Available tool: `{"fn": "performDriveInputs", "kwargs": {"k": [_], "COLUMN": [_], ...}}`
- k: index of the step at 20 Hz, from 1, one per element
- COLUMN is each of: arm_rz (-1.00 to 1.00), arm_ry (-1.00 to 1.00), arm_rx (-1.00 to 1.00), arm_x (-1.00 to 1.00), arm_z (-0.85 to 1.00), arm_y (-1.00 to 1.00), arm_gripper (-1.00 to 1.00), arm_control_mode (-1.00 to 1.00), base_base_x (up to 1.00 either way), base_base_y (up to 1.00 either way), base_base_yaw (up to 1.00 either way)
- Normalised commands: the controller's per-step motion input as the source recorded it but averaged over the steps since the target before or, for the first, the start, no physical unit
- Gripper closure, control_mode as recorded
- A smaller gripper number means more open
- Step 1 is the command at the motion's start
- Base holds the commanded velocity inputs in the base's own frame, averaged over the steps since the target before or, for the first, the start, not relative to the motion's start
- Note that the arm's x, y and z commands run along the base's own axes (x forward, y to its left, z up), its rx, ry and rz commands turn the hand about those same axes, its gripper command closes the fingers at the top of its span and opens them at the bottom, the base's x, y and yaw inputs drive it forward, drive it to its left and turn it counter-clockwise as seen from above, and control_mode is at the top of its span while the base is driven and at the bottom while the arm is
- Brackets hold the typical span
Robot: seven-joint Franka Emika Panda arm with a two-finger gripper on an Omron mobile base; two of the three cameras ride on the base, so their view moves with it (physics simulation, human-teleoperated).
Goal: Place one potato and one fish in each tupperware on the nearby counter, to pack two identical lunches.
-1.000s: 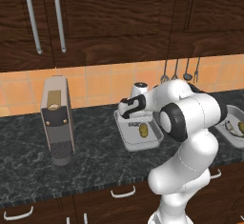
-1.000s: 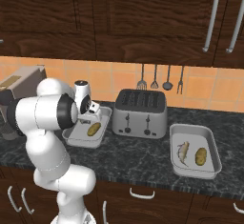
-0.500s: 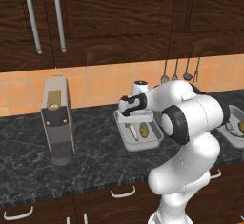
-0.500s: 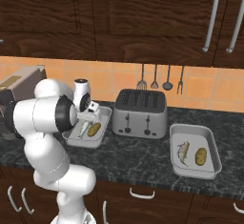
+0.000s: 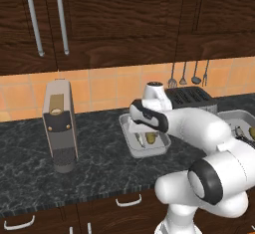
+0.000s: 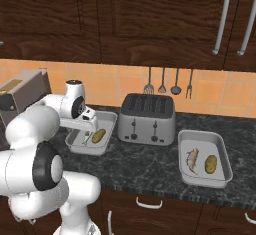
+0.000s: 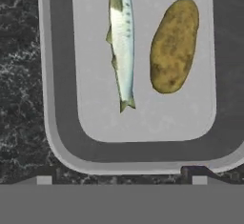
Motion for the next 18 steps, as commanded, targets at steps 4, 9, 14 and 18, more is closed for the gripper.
{"fn": "performDriveInputs", "kwargs": {"k": [4,9,14,18], "arm_rz": [0.00,0.00,-0.02,0.00], "arm_ry": [0.00,0.00,0.00,0.10], "arm_rx": [0.00,-0.02,-0.02,0.01], "arm_x": [-0.91,-0.77,-0.77,-0.51], "arm_z": [0.47,0.90,0.56,-0.06], "arm_y": [0.00,-0.02,-0.20,-0.04], "arm_gripper": [-1.00,-1.00,-1.00,-1.00], "arm_control_mode": [-1.00,-1.00,-1.00,-1.00], "base_base_x": [0.00,0.00,0.00,0.00], "base_base_y": [0.00,0.00,0.00,0.00], "base_base_yaw": [0.00,0.00,0.00,0.00]}}
